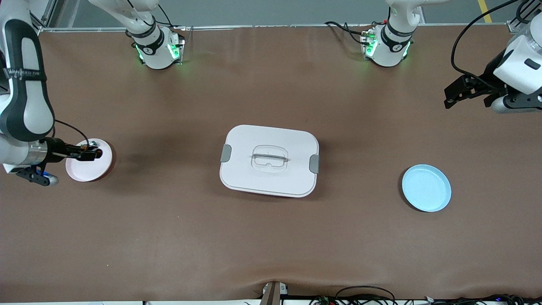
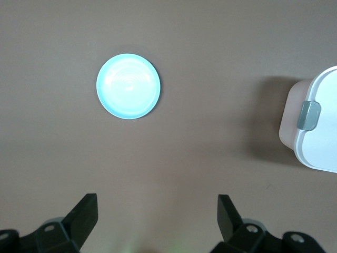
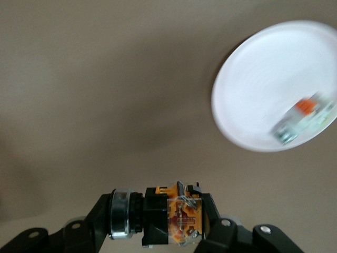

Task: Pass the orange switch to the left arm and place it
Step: 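Close the right gripper on the switch and lift it off the plate, then carry the switch over the white box while the left gripper approaches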

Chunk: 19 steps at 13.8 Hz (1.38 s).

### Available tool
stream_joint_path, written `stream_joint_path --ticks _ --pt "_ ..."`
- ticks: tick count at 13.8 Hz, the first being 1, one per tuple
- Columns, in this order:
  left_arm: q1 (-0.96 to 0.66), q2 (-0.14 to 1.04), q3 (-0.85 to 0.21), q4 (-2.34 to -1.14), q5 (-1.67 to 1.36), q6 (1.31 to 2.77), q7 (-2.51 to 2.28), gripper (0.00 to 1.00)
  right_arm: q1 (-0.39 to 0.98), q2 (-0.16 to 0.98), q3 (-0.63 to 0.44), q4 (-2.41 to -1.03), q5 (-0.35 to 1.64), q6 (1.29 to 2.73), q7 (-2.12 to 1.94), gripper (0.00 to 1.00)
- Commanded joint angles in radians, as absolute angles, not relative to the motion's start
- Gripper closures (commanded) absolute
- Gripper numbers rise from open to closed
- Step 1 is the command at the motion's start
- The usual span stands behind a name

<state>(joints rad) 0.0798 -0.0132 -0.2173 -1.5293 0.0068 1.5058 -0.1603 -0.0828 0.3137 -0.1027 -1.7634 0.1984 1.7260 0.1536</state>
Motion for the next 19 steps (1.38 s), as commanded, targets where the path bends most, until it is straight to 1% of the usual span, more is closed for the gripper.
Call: stream_joint_path --ticks 1,6,10,13,15,17,19 --pt "0.083 -0.014 -0.235 -1.525 -0.006 1.493 -0.149 0.00 -0.016 0.258 -0.106 -1.778 0.268 1.683 0.337 1.00" --pt "0.058 0.000 -0.268 -1.525 -0.047 1.509 -0.153 0.00 0.130 0.239 -0.103 -1.746 0.431 1.684 0.653 1.00" --pt "0.054 0.006 -0.327 -1.526 -0.129 1.549 -0.155 0.00 0.251 0.245 -0.103 -1.675 0.475 1.690 0.911 1.00" --pt "0.052 0.021 -0.339 -1.531 -0.242 1.568 -0.155 0.00 0.319 0.247 -0.103 -1.635 0.508 1.706 1.043 1.00" --pt "0.052 0.028 -0.344 -1.564 -0.339 1.612 -0.161 0.00 0.363 0.249 -0.104 -1.606 0.544 1.718 1.132 1.00" --pt "0.046 0.026 -0.348 -1.604 -0.386 1.663 -0.192 0.00 0.417 0.252 -0.103 -1.585 0.561 1.770 1.234 1.00" --pt "0.034 0.026 -0.377 -1.635 -0.423 1.724 -0.312 0.00 0.468 0.261 -0.103 -1.565 0.564 1.828 1.310 1.00"
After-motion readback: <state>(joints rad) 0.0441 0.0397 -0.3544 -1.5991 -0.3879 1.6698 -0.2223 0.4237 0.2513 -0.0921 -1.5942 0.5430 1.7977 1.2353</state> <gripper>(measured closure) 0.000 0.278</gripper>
